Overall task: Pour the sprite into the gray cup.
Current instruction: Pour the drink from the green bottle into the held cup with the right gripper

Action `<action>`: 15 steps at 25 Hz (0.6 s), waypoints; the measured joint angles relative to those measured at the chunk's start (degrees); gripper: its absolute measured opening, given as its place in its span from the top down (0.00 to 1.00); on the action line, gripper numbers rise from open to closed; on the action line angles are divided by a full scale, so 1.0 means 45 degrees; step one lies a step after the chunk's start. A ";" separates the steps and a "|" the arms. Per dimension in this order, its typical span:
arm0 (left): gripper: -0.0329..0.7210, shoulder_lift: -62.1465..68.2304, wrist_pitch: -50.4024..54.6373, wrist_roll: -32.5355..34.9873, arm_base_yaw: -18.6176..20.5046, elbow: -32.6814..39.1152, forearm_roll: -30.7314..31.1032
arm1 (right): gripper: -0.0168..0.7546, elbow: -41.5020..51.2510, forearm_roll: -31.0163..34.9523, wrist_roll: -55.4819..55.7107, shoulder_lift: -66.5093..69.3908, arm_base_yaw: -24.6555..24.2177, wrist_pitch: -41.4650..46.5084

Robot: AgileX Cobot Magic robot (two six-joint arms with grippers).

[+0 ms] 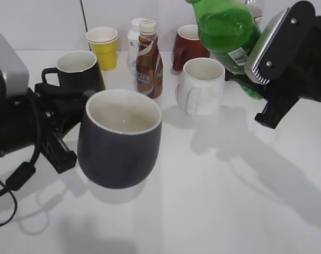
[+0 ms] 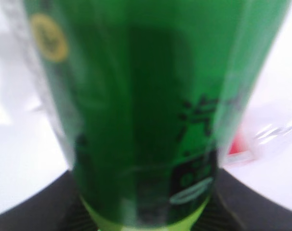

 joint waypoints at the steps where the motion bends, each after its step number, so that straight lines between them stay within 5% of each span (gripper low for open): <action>1: 0.89 -0.0025 0.0015 -0.0050 0.0000 -0.0013 -0.0129 | 0.54 -0.0110 0.0000 -0.0350 0.0000 0.0000 0.0118; 15: 0.89 -0.0026 0.0294 -0.0663 -0.0019 -0.1189 -0.0292 | 0.54 -0.1133 -0.0055 -0.4248 -0.0017 0.0000 0.1121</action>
